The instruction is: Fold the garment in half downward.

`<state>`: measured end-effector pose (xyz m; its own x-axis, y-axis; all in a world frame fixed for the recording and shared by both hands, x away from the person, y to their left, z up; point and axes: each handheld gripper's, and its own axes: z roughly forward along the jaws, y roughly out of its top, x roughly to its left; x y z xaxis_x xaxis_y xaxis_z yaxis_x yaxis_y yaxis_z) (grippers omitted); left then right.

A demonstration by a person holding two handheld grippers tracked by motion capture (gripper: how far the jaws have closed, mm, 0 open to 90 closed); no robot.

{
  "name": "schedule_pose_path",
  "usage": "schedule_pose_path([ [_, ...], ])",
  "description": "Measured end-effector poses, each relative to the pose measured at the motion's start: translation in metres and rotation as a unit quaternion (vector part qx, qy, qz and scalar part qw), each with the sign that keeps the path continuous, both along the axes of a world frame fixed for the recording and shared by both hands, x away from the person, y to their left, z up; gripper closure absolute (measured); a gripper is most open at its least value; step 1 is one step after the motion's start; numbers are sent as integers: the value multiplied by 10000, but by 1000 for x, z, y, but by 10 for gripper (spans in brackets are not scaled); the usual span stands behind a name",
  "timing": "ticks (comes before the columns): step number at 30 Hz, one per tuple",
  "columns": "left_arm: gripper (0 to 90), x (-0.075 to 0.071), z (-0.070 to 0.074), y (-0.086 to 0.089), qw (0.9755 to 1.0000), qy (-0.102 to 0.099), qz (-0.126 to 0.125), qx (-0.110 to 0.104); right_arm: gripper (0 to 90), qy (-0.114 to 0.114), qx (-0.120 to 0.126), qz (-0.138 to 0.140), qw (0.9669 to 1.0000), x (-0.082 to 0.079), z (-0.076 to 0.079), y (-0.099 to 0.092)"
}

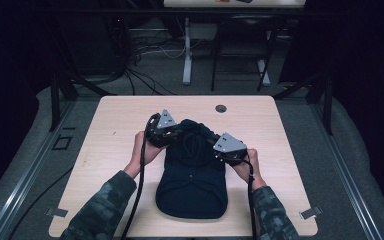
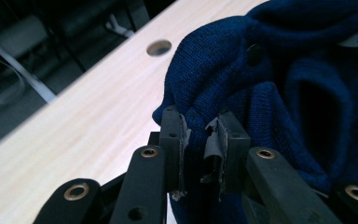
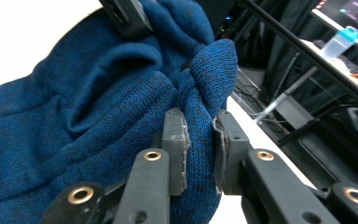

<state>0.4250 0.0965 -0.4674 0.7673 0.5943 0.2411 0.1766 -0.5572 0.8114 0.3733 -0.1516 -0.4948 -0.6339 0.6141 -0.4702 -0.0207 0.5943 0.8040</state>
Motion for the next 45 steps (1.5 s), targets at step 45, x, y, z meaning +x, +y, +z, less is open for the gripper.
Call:
schedule_pose_path([
  [45,775,-25,-15,-8,9973,-410,-510,324,621,2230,783,-123,9716,18,-10,-28],
])
